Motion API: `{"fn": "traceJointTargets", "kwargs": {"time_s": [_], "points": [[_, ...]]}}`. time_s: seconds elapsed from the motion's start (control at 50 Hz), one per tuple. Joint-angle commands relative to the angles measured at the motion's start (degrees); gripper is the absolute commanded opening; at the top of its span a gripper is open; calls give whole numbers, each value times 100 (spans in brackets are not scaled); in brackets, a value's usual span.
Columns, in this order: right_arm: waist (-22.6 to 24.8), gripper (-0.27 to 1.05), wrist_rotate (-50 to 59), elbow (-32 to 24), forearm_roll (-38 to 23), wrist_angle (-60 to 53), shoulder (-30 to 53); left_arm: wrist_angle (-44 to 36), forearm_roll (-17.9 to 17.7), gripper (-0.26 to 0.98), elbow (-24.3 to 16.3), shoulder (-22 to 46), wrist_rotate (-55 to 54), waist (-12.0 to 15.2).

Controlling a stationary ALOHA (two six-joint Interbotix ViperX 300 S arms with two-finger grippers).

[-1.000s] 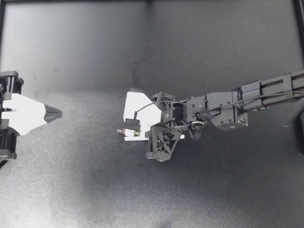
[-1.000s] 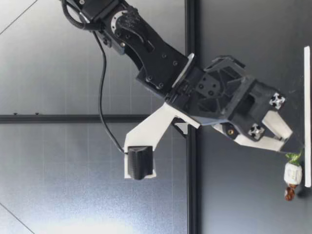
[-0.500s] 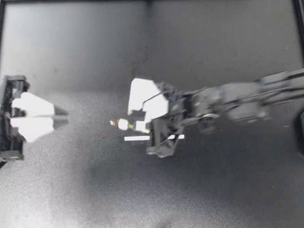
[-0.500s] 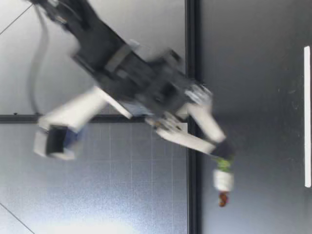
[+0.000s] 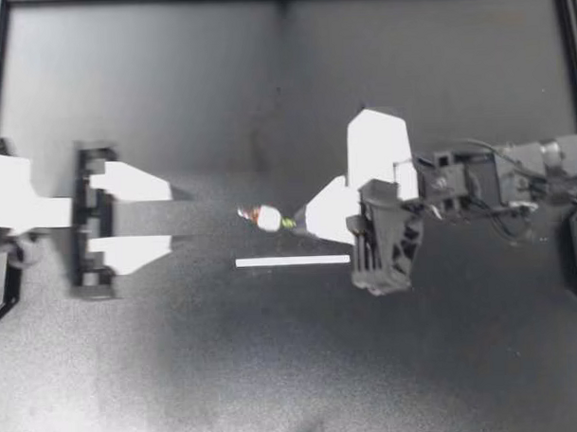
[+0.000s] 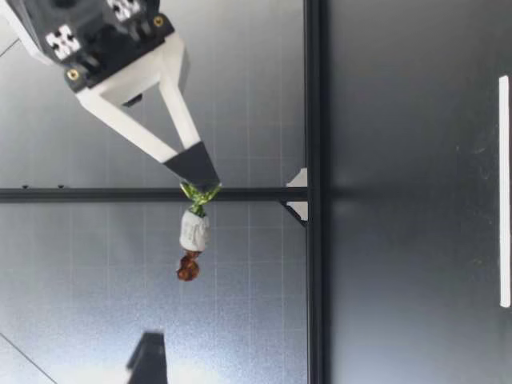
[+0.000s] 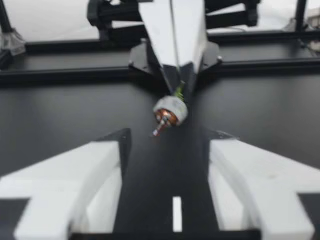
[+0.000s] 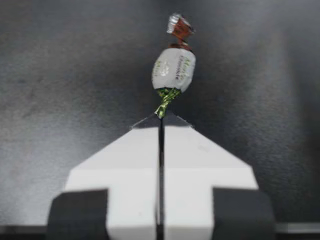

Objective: Pick up the candy and unwrap it.

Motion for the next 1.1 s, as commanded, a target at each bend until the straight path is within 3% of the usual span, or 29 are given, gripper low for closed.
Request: {"fn": "traceJointTargets", "kwargs": {"time_s": [0.0, 0.96, 1.08], "points": [[105, -18, 18, -62, 0, -97, -149, -62, 0, 45, -281, 176, 9, 9], [132, -18, 185, -149, 18, -413, -44, -53, 79, 43, -598, 545, 26, -88], [141, -18, 185, -149, 18, -413, -53, -53, 88, 36, -606, 571, 35, -97]]}}
